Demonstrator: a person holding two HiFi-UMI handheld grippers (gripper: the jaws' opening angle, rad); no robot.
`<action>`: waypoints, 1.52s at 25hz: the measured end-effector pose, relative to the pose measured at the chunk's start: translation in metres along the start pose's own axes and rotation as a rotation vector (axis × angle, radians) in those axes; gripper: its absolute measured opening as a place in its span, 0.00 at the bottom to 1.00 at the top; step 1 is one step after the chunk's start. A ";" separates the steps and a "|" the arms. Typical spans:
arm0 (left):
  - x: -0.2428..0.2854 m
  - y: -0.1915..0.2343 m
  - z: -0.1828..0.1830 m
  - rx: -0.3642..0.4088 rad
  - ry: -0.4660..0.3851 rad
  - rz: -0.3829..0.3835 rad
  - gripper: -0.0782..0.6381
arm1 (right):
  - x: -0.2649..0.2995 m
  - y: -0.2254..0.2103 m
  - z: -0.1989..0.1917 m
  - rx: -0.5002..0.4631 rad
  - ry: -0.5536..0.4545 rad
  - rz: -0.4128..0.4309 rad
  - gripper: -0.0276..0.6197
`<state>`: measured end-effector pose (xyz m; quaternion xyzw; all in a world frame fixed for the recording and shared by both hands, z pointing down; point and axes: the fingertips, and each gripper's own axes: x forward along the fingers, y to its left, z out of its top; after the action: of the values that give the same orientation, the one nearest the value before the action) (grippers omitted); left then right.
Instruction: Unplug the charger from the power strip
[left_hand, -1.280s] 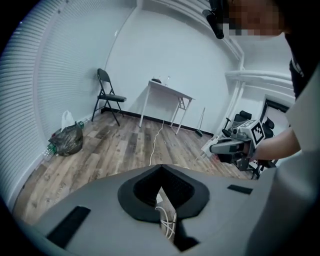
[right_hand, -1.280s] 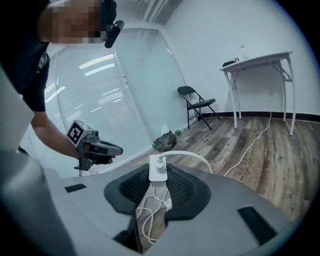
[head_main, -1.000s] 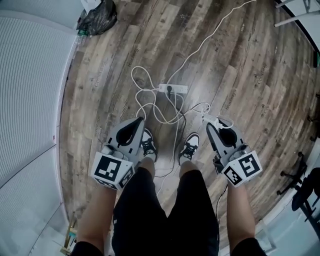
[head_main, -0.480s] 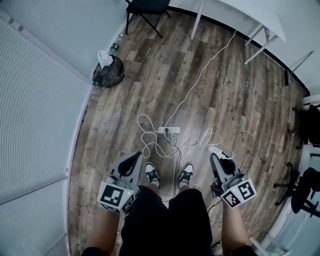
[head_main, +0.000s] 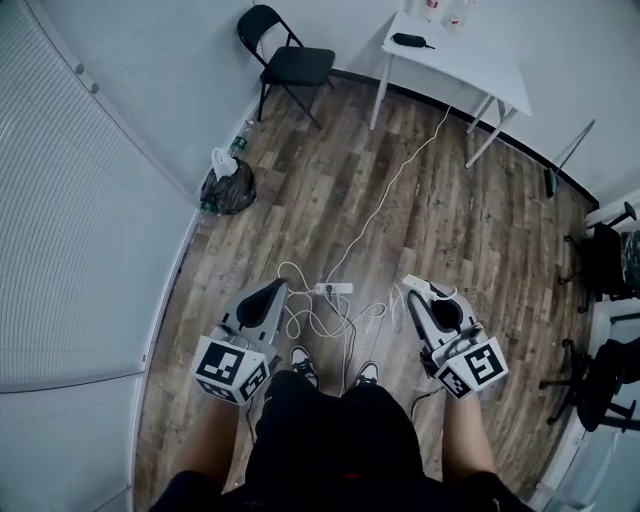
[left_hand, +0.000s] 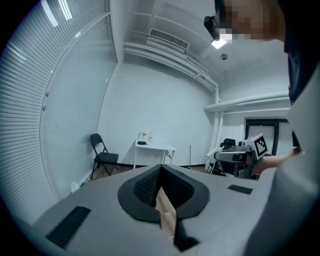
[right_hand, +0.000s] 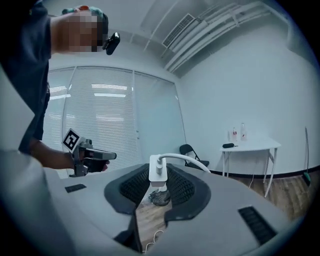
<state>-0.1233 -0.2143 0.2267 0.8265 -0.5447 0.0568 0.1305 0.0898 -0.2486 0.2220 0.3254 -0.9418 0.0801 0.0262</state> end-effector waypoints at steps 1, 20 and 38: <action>-0.003 -0.012 0.005 0.004 -0.004 0.007 0.13 | -0.009 0.001 0.009 -0.013 -0.004 0.010 0.21; -0.014 -0.161 0.080 0.098 -0.123 0.090 0.13 | -0.137 -0.035 0.095 -0.136 -0.129 0.013 0.21; -0.043 -0.120 0.080 0.140 -0.110 0.037 0.13 | -0.102 0.012 0.103 -0.163 -0.127 0.024 0.21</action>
<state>-0.0341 -0.1535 0.1213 0.8252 -0.5609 0.0517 0.0410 0.1632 -0.1946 0.1082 0.3152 -0.9488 -0.0175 -0.0083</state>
